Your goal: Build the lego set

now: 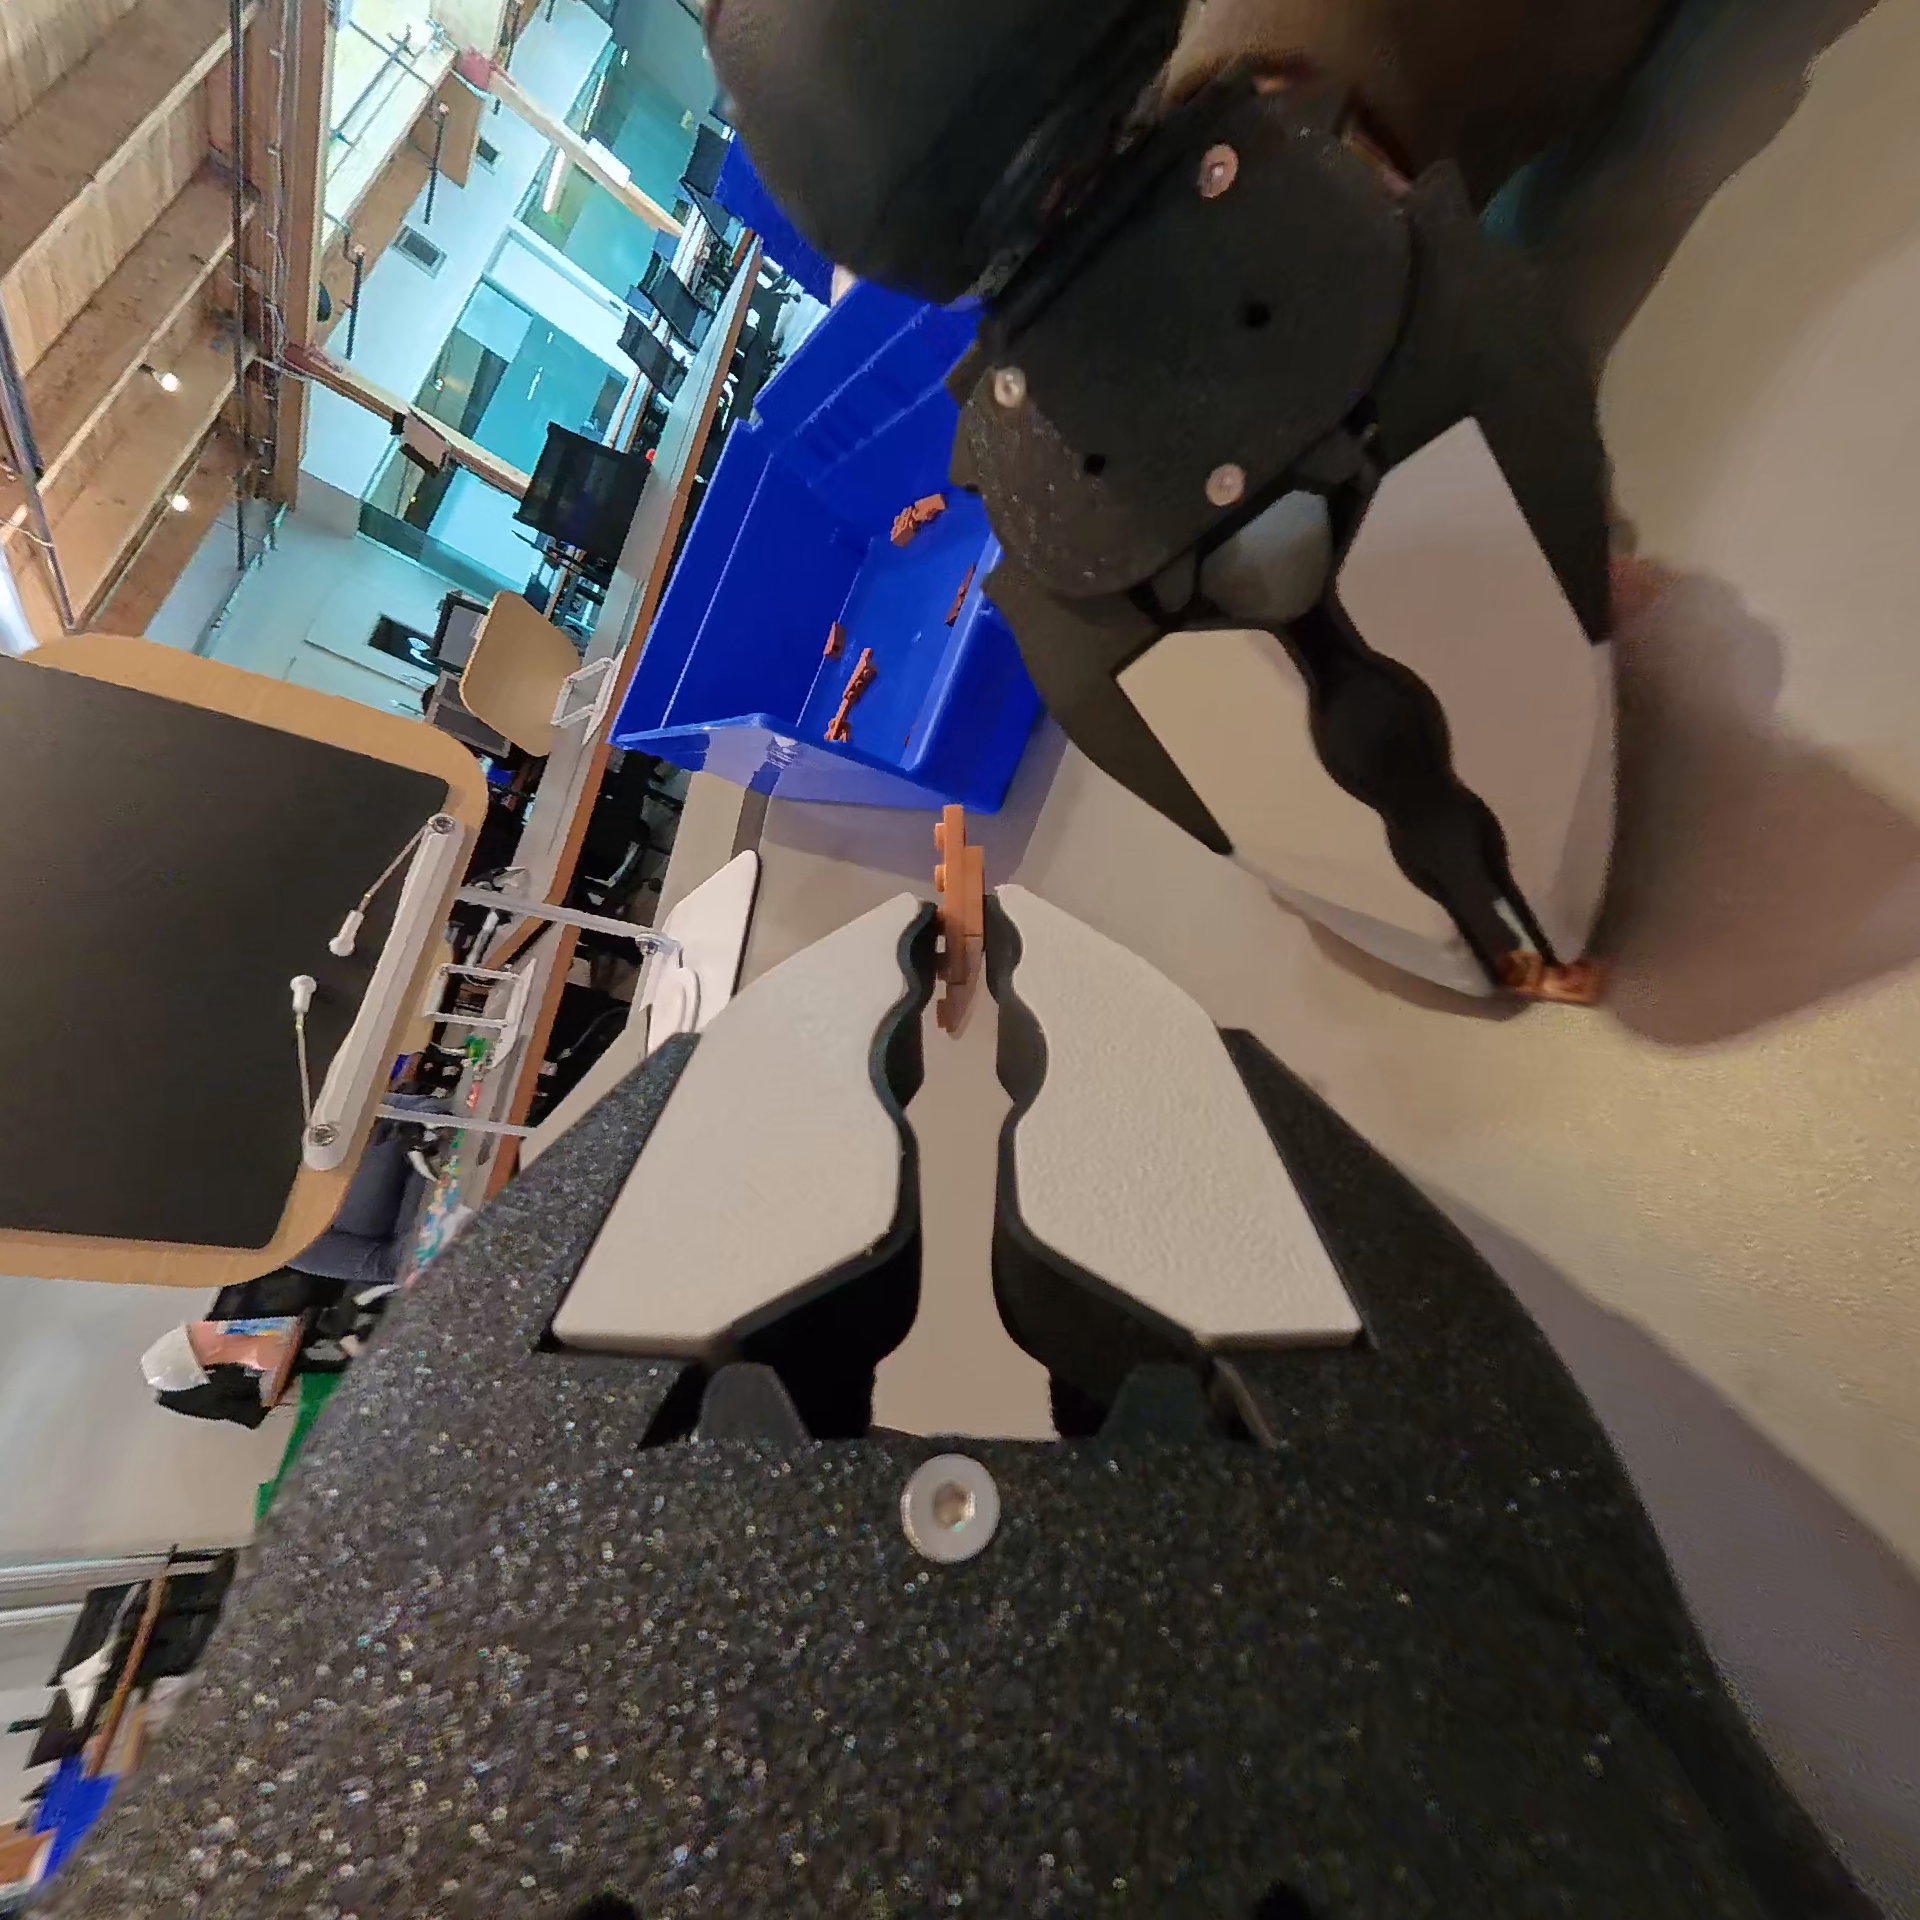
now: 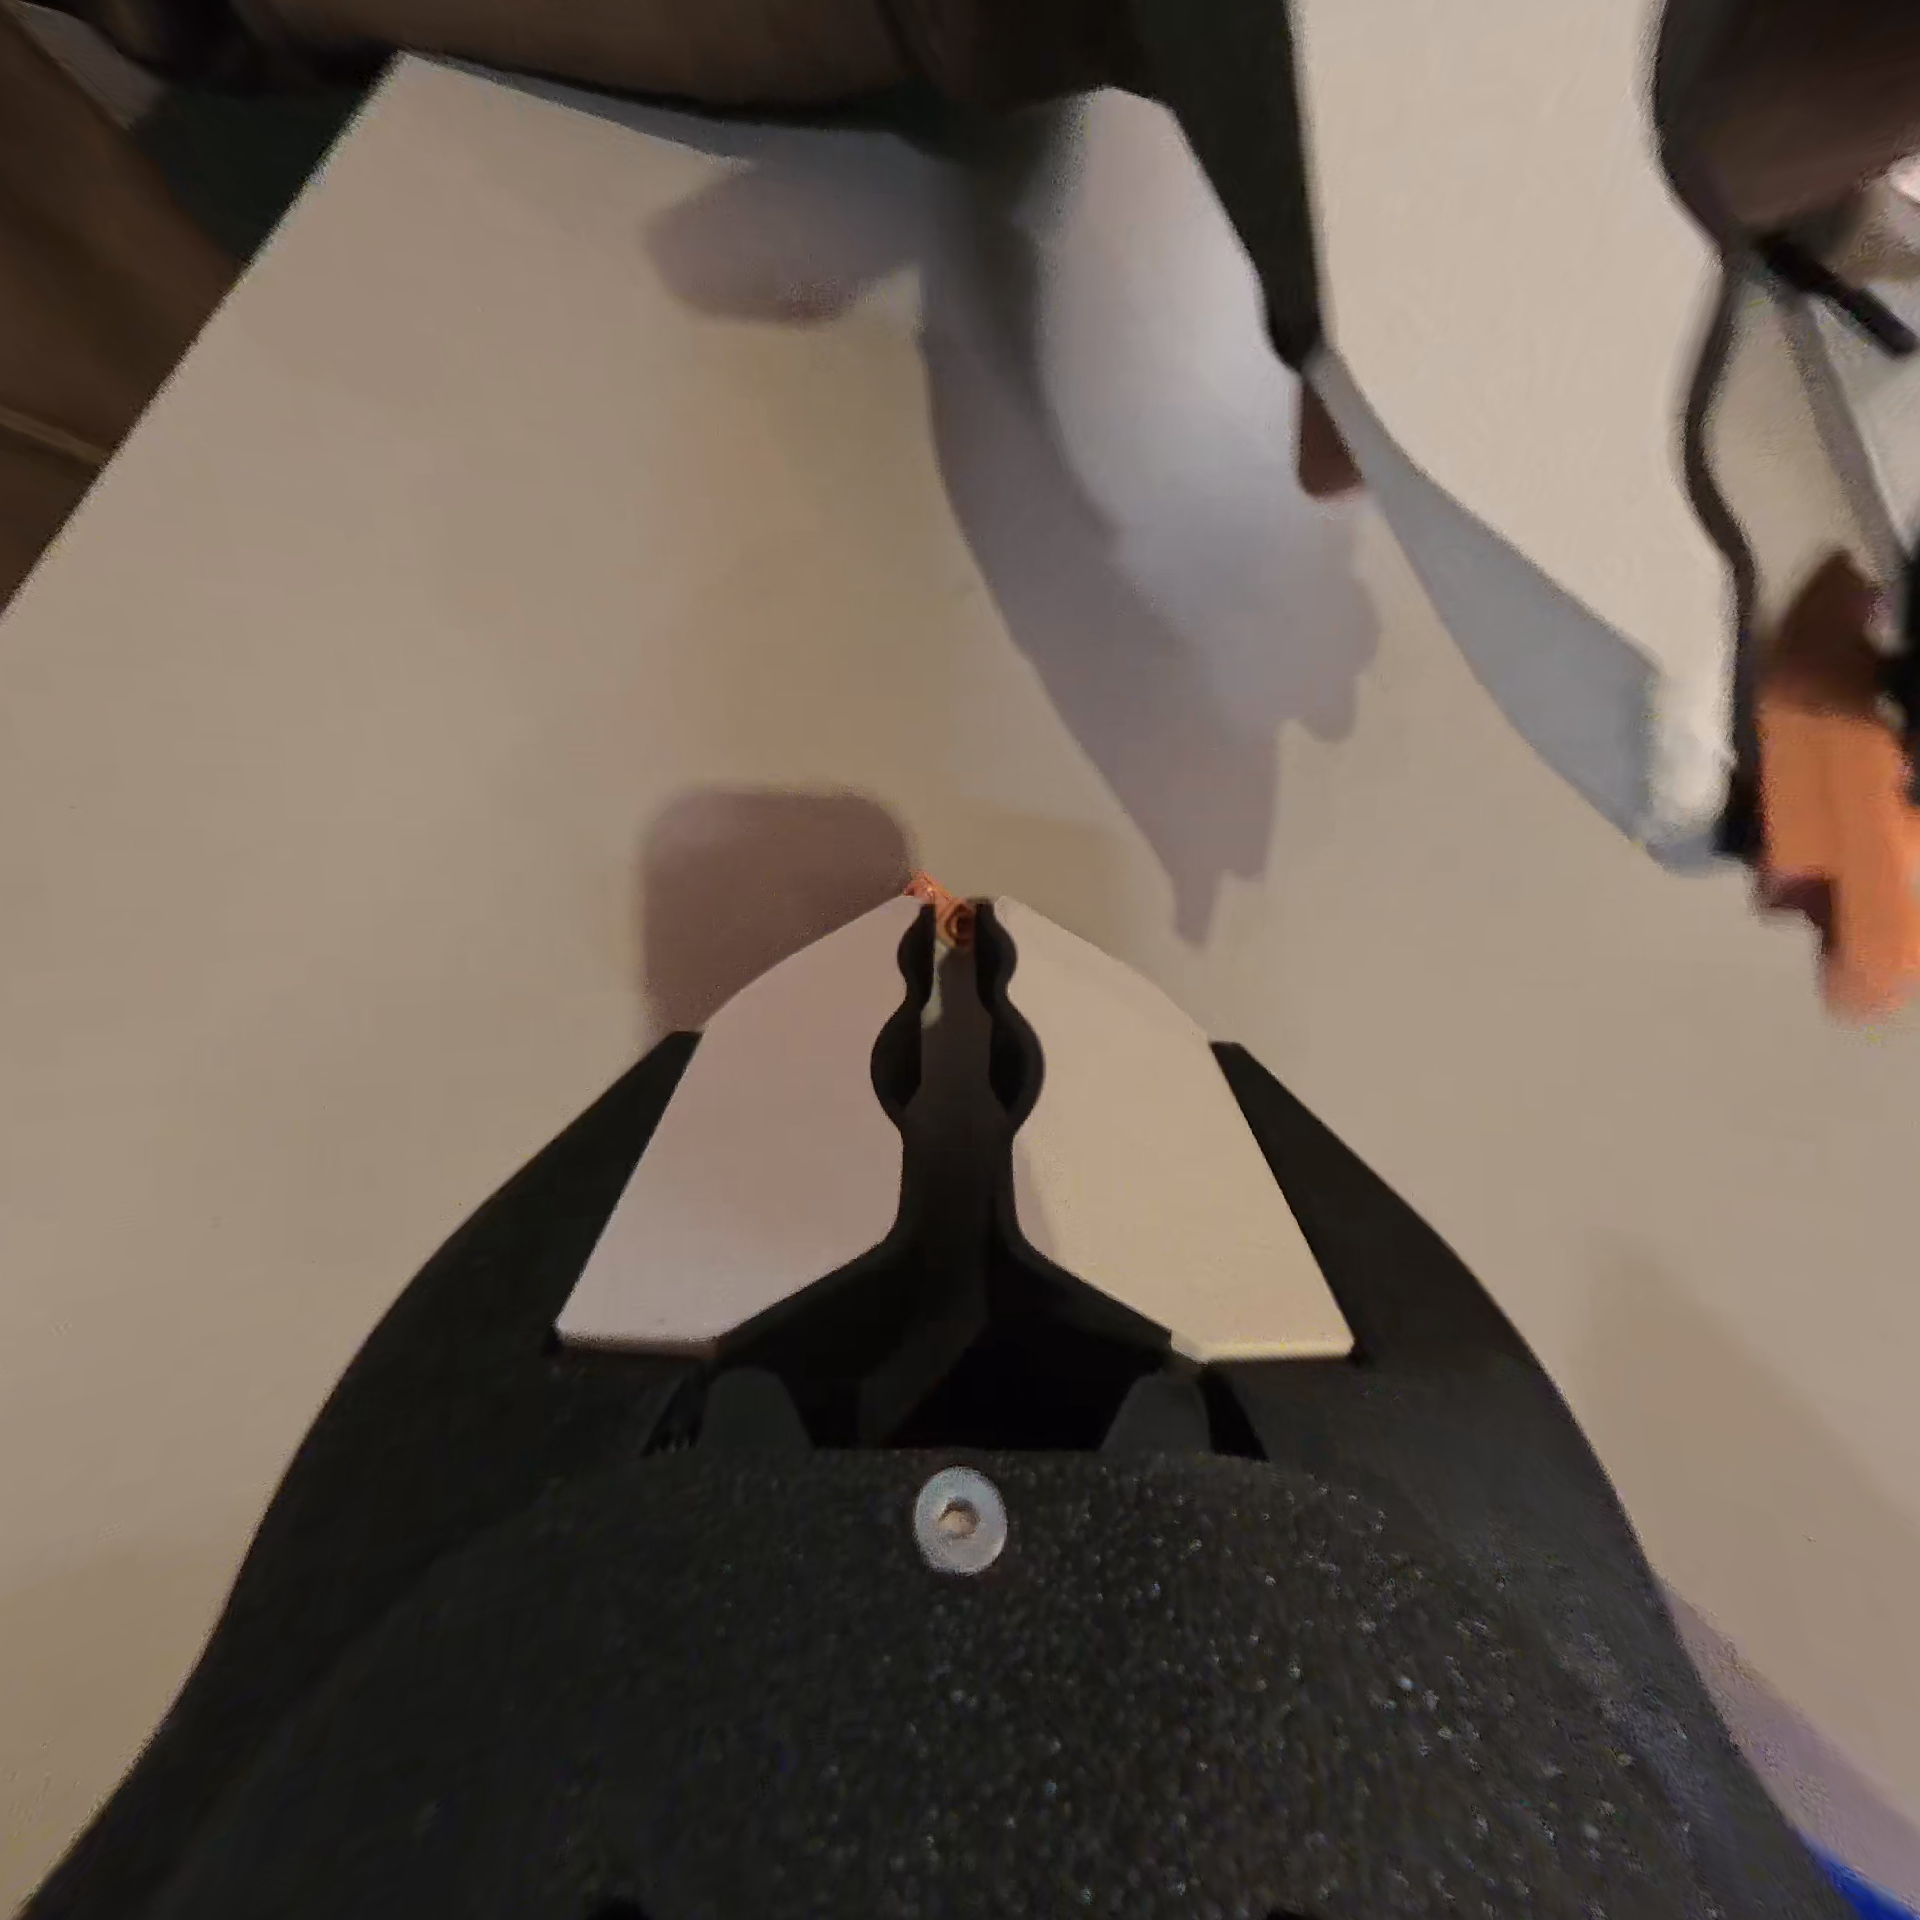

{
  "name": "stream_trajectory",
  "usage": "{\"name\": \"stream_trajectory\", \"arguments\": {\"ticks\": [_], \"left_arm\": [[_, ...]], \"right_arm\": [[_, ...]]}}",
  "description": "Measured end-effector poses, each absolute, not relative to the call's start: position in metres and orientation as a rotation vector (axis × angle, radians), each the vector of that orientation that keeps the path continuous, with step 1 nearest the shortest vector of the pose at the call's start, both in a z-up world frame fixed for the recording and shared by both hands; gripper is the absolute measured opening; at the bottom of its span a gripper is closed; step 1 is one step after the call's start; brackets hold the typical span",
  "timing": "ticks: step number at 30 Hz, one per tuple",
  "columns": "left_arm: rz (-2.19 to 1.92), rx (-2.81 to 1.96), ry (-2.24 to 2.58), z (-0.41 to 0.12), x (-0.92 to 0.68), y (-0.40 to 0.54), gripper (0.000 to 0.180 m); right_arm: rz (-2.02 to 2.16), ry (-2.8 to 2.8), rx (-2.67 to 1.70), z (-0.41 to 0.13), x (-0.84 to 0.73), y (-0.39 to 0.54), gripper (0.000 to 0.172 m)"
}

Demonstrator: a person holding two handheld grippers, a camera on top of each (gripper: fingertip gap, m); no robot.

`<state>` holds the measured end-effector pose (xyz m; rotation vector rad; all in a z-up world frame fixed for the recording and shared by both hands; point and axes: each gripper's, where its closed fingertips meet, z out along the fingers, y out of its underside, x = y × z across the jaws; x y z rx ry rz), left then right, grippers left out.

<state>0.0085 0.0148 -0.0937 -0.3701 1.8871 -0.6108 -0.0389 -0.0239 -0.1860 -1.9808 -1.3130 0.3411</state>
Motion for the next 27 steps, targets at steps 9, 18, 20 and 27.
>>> {"name": "stream_trajectory", "arguments": {"ticks": [9,18,20,27], "left_arm": [[-0.367,-0.251,1.960,-0.115,0.012,0.007,0.008],[-0.179,-0.159,2.033,-0.139,0.016,0.003,0.008],[-0.144,-0.146,2.041,-0.142,0.017,0.003,0.009],[-0.053,-0.134,2.035,-0.147,0.021,0.005,0.009]], "right_arm": [[0.564,-0.731,-2.116,-0.162,0.012,-0.018,0.007],[0.653,-0.558,-2.129,-0.153,0.020,-0.011,0.007],[0.648,-0.525,-2.146,-0.154,0.023,-0.010,0.007],[0.706,-0.390,-2.166,-0.154,0.027,-0.005,0.007]]}}
